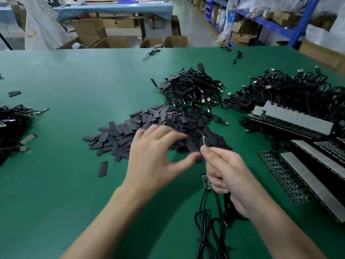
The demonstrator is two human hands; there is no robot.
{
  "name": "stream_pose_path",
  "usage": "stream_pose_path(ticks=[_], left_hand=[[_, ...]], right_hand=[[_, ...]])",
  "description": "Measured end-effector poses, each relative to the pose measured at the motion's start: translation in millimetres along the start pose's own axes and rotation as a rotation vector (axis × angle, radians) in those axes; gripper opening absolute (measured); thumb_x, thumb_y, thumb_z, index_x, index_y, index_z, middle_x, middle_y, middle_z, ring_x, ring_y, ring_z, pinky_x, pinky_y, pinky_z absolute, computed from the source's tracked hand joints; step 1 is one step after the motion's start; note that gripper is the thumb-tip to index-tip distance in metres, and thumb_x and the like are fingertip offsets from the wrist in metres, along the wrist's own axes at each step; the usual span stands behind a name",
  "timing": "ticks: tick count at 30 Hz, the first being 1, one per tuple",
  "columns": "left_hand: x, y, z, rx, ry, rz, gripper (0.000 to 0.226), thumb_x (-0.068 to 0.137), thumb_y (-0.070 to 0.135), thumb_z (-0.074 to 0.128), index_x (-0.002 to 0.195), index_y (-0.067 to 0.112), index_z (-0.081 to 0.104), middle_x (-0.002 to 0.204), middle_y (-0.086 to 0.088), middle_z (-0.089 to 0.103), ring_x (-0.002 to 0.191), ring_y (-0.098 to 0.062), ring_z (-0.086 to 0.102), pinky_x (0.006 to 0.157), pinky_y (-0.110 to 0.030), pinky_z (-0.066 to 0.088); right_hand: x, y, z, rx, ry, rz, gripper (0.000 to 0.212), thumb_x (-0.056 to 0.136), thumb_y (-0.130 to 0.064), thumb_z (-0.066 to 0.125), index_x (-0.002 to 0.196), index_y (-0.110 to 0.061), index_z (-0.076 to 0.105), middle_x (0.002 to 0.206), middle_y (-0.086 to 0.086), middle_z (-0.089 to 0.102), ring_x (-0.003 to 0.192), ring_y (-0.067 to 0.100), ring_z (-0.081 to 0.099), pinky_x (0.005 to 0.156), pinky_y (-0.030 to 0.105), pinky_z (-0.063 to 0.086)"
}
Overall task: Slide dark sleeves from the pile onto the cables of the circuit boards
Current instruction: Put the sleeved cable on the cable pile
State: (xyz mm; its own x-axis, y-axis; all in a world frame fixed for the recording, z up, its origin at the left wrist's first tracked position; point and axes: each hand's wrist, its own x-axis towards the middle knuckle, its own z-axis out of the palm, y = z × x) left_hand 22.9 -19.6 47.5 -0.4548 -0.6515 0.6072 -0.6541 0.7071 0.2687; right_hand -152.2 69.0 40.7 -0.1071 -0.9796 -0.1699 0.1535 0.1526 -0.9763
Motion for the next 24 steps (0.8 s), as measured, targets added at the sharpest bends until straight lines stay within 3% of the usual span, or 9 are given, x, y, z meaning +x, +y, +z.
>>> stream_pose_path(ticks=[5, 8, 10, 13, 16, 20, 24], left_hand=[[-30, 13, -2, -0.016, 0.084, 0.060, 0.039, 0.083, 0.060, 0.073, 0.092, 0.022, 0.076, 0.092, 0.012, 0.071, 0.087, -0.016, 0.066, 0.081, -0.037, 0.046], [-36, 9, -7, -0.210, -0.016, -0.019, 0.050, 0.081, 0.067, 0.072, 0.107, 0.023, 0.074, 0.105, 0.016, 0.070, 0.101, -0.007, 0.065, 0.090, -0.031, 0.048], [-37, 4, -10, -0.478, -0.135, -0.088, 0.050, 0.080, 0.056, 0.079, 0.118, 0.024, 0.073, 0.111, 0.018, 0.070, 0.107, -0.004, 0.065, 0.091, -0.027, 0.051], [-41, -2, -9, -0.707, -0.262, -0.140, 0.031, 0.078, 0.033, 0.086, 0.106, 0.021, 0.080, 0.101, 0.013, 0.074, 0.098, -0.012, 0.069, 0.082, -0.030, 0.054], [-44, -3, -7, -0.773, -0.308, -0.168, 0.022, 0.077, 0.027, 0.087, 0.098, 0.022, 0.083, 0.089, 0.008, 0.072, 0.085, -0.017, 0.069, 0.078, -0.025, 0.052], [-48, -7, -5, -0.732, -0.270, -0.098, 0.025, 0.077, 0.028, 0.088, 0.100, 0.022, 0.083, 0.086, 0.006, 0.072, 0.081, -0.017, 0.069, 0.074, -0.033, 0.054], [-50, -9, -2, -0.753, -0.200, -0.138, 0.024, 0.079, 0.029, 0.085, 0.099, 0.017, 0.083, 0.089, 0.007, 0.074, 0.084, -0.015, 0.071, 0.073, -0.036, 0.055]], right_hand=[[-6, 6, -1, -0.074, -0.109, 0.021, 0.021, 0.092, -0.038, 0.068, 0.076, -0.024, 0.063, 0.058, -0.008, 0.027, 0.044, 0.008, 0.020, 0.039, 0.017, 0.020], [-8, 6, -1, -0.242, -0.088, -0.026, 0.029, 0.092, -0.039, 0.063, 0.072, -0.019, 0.057, 0.055, -0.011, 0.029, 0.044, 0.006, 0.022, 0.040, 0.015, 0.022], [-9, 7, -1, -0.378, -0.088, -0.081, 0.034, 0.094, -0.039, 0.062, 0.077, -0.011, 0.054, 0.055, -0.015, 0.031, 0.044, 0.003, 0.026, 0.043, 0.013, 0.023], [-12, 7, 0, -0.378, -0.163, -0.076, 0.028, 0.098, -0.031, 0.061, 0.075, -0.015, 0.058, 0.052, -0.017, 0.037, 0.042, 0.000, 0.033, 0.042, 0.011, 0.029], [-13, 6, 2, -0.351, -0.232, -0.055, 0.026, 0.103, -0.023, 0.059, 0.078, -0.016, 0.066, 0.051, -0.019, 0.042, 0.042, -0.001, 0.039, 0.043, 0.009, 0.032], [-13, 5, -2, -0.232, -0.304, 0.019, 0.022, 0.097, -0.041, 0.062, 0.079, -0.033, 0.070, 0.058, -0.013, 0.032, 0.046, 0.005, 0.023, 0.043, 0.016, 0.022], [-12, 8, -8, -0.119, -0.352, 0.081, 0.023, 0.090, -0.052, 0.068, 0.083, -0.030, 0.068, 0.060, -0.009, 0.030, 0.047, 0.008, 0.021, 0.042, 0.017, 0.021]])
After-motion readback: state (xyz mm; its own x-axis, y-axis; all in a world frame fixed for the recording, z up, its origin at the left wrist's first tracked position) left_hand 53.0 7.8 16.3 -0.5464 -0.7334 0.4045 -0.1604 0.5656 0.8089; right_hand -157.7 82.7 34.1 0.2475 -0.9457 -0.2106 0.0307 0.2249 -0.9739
